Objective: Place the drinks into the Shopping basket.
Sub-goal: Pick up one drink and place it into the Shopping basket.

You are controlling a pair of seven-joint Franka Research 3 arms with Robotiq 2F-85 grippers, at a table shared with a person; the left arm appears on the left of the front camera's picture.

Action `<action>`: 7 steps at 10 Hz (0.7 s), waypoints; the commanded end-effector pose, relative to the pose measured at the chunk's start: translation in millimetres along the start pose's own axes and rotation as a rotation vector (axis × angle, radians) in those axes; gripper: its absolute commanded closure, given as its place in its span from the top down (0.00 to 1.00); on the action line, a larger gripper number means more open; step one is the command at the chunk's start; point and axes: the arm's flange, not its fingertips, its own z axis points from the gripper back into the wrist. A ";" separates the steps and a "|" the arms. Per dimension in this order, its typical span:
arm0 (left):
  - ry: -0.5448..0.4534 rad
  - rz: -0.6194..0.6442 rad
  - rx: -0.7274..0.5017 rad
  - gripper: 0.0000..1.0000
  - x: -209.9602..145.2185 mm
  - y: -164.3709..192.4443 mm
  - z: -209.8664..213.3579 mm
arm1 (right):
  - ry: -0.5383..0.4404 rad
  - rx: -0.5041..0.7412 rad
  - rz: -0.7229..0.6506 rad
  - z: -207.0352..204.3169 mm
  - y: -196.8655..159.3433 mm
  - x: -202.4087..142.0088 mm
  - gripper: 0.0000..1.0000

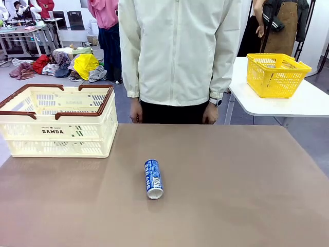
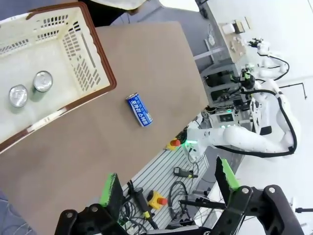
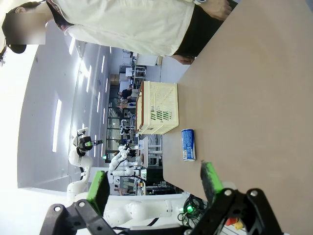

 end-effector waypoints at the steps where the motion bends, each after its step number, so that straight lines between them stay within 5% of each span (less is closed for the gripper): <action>1: 0.015 -0.020 0.034 1.00 14.9 -1.4 4.2 | 0.008 0.006 0.022 1.6 0.5 -0.6 1.00; 3: -0.066 0.044 -0.086 1.00 32.1 62.3 1.1 | 0.008 0.006 0.022 1.6 0.5 -0.6 1.00; 4: -0.050 0.118 -0.145 1.00 32.8 109.1 -4.4 | 0.008 0.006 0.022 1.6 0.5 -0.6 1.00; 5: -0.030 0.062 -0.304 1.00 23.8 143.7 -6.7 | 0.008 0.006 0.022 1.6 0.5 -0.6 1.00; 6: 0.026 0.224 -0.375 1.00 11.6 175.9 -8.6 | 0.008 0.006 0.022 1.6 0.5 -0.6 1.00; 7: 0.092 0.189 -0.441 1.00 1.6 181.5 -9.3 | 0.008 0.006 0.022 1.6 0.5 -0.6 1.00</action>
